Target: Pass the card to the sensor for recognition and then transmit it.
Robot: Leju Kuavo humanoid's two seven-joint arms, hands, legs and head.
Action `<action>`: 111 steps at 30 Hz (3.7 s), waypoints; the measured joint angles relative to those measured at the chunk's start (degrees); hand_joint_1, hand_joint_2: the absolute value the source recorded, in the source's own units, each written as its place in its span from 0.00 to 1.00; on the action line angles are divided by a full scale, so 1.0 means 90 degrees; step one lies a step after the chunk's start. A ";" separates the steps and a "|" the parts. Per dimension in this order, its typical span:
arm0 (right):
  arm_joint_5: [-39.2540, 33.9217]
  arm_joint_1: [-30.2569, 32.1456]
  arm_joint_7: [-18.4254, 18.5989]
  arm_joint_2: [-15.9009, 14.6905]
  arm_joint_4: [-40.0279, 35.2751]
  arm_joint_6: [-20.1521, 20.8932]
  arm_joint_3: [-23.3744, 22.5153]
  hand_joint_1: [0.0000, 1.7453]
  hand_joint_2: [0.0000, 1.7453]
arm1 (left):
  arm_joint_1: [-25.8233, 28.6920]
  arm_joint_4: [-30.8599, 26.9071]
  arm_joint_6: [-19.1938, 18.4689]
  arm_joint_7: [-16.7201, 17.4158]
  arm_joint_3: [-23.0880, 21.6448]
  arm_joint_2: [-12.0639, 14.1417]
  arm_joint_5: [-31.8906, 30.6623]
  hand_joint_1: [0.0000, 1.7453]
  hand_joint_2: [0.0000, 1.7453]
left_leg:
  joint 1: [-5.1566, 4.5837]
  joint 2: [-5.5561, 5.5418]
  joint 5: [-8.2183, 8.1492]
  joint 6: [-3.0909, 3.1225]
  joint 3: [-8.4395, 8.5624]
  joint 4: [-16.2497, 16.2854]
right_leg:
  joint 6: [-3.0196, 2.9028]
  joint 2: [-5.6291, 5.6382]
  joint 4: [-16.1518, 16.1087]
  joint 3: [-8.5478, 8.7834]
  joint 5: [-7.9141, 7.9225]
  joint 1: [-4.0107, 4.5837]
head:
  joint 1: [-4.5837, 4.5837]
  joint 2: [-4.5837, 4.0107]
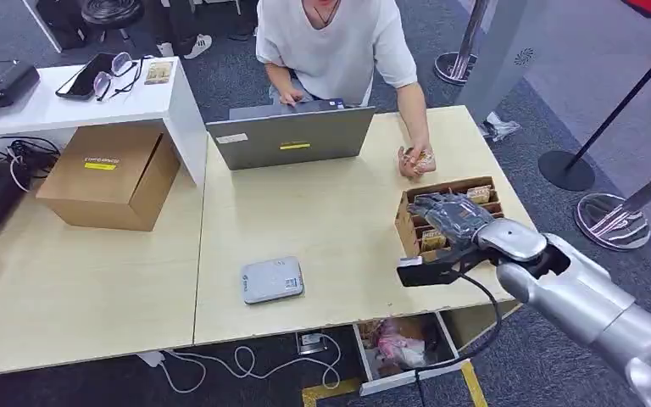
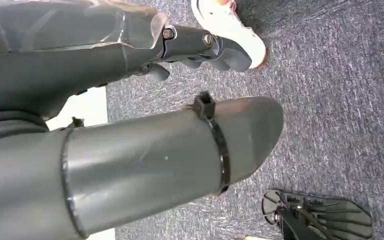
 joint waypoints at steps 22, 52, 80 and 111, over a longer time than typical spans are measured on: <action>-0.0141 0.0357 0.0209 -0.0515 -0.0408 0.0022 -0.0279 0.26 1.00 | 0.0008 0.0002 0.0034 -0.0041 0.0053 0.0002 0.0017 0.00 0.00 | 0.0000 0.0000 -0.0001 0.0000 0.0000 0.0000 | 0.0000 0.0000 -0.0001 0.0000 0.0000 0.0000 | 0.0000 0.0000; 0.0058 0.0155 0.0007 -0.0024 -0.0257 0.0192 0.0000 0.29 1.00 | 0.0001 0.0146 0.0073 -0.0046 0.0100 0.0056 0.0080 0.00 0.00 | 0.0001 -0.0002 0.0000 0.0000 -0.0003 0.0000 | 0.0000 0.0000 0.0001 0.0001 0.0000 0.0000 | 0.0000 0.0000; -0.0228 -0.0085 0.0148 -0.0037 0.0384 0.0112 0.0095 0.29 1.00 | 0.0041 0.0236 0.0114 -0.0177 0.0107 0.0068 0.0155 0.00 0.00 | -0.0002 -0.0008 0.0000 0.0001 -0.0002 0.0001 | 0.0001 -0.0006 -0.0001 0.0000 0.0000 -0.0001 | 0.0000 0.0000; -0.0381 -0.0464 0.0177 0.0032 0.0131 0.0260 0.0143 0.32 1.00 | -0.0698 0.0240 0.0034 0.0406 0.0566 -0.0418 0.0134 0.00 0.00 | -0.0003 -0.0033 0.0025 -0.0001 -0.0004 0.0002 | 0.0011 -0.0022 -0.0001 0.0003 0.0012 -0.0002 | 0.0000 0.0000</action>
